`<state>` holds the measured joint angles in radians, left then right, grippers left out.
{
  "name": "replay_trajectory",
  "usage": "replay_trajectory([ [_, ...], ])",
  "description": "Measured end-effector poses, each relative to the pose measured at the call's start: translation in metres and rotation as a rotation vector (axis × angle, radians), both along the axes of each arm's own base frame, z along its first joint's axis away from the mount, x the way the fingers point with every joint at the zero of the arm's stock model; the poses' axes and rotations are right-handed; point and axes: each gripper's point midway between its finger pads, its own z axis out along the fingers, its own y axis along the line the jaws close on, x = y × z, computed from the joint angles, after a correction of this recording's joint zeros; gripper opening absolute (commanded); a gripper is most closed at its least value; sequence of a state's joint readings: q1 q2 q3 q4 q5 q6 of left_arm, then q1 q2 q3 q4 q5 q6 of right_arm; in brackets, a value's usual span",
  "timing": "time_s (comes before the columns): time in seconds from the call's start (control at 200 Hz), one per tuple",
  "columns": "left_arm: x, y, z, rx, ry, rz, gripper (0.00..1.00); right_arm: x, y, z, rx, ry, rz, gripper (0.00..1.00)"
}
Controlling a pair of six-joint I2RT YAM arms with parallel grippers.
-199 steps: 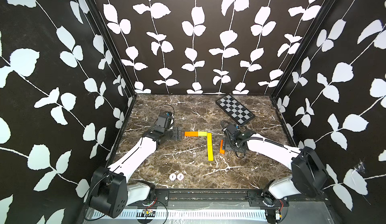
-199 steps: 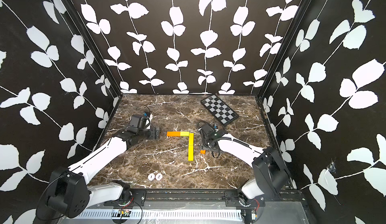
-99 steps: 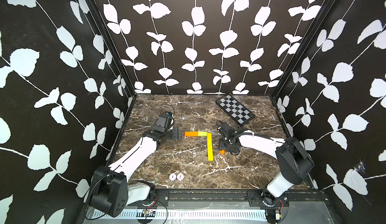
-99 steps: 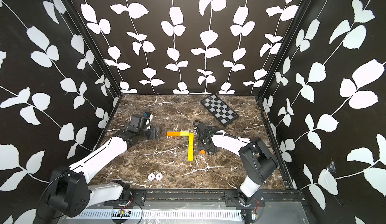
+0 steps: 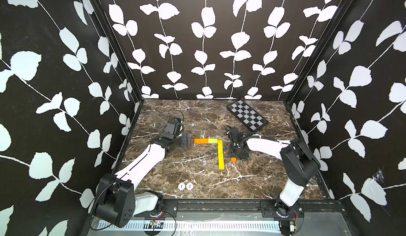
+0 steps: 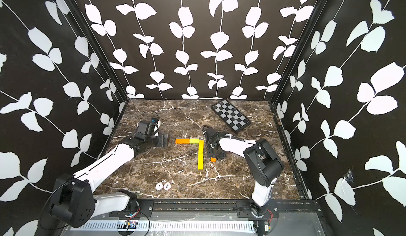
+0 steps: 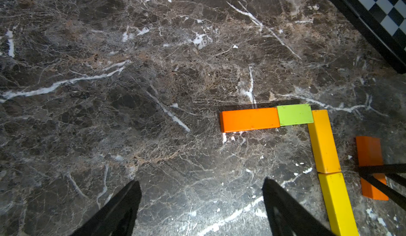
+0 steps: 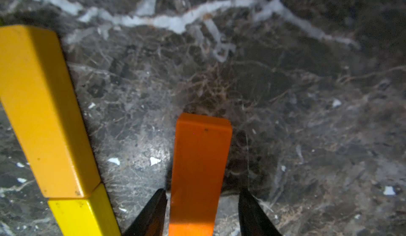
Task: Assemble the number 7 with building blocks
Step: Pick up the building block from the center of the board.
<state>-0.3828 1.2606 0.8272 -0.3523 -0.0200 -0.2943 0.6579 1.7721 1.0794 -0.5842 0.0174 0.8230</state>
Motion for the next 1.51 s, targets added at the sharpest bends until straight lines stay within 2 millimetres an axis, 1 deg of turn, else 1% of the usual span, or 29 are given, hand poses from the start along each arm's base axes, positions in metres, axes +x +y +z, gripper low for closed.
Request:
replay_trajectory([
  [0.085, 0.0, 0.0, -0.001, 0.001, 0.003, 0.0, 0.89, 0.003, 0.001, 0.001, -0.001, 0.002, 0.003, 0.5],
  [0.34, 0.0, 0.001, -0.001, 0.006, 0.001, 0.004, 0.89, 0.005, 0.002, -0.003, -0.011, 0.024, 0.024, 0.24],
  [0.55, 0.001, 0.002, -0.001, 0.009, 0.0, 0.007, 0.89, 0.005, 0.002, -0.003, -0.003, 0.027, 0.029, 0.07],
  [0.725, 0.001, 0.002, -0.001, 0.012, -0.001, 0.009, 0.89, 0.001, 0.0, -0.002, 0.003, 0.034, 0.034, 0.06],
  [0.825, 0.001, 0.003, -0.001, 0.014, -0.002, 0.011, 0.89, -0.013, -0.009, -0.003, -0.001, 0.051, 0.038, 0.05],
  [0.945, 0.001, 0.003, -0.001, 0.015, -0.002, 0.012, 0.89, -0.039, -0.021, -0.004, 0.013, 0.086, 0.038, 0.03],
  [1.045, 0.001, 0.003, -0.001, 0.014, -0.002, 0.012, 0.89, -0.055, -0.025, -0.005, 0.018, 0.106, 0.046, 0.03],
  [1.135, 0.001, 0.003, -0.001, 0.013, -0.003, 0.012, 0.89, -0.067, -0.022, -0.005, 0.018, 0.118, 0.07, 0.03],
  [1.34, 0.001, 0.003, 0.004, 0.008, -0.015, 0.012, 0.89, -0.099, -0.003, -0.005, 0.022, 0.154, 0.144, 0.03],
  [1.45, 0.001, 0.003, 0.007, 0.002, -0.024, 0.011, 0.89, -0.122, 0.0, -0.005, 0.03, 0.187, 0.169, 0.04],
  [1.505, 0.0, 0.002, 0.007, 0.0, -0.023, 0.01, 0.89, -0.13, 0.0, -0.005, 0.031, 0.202, 0.178, 0.04],
])
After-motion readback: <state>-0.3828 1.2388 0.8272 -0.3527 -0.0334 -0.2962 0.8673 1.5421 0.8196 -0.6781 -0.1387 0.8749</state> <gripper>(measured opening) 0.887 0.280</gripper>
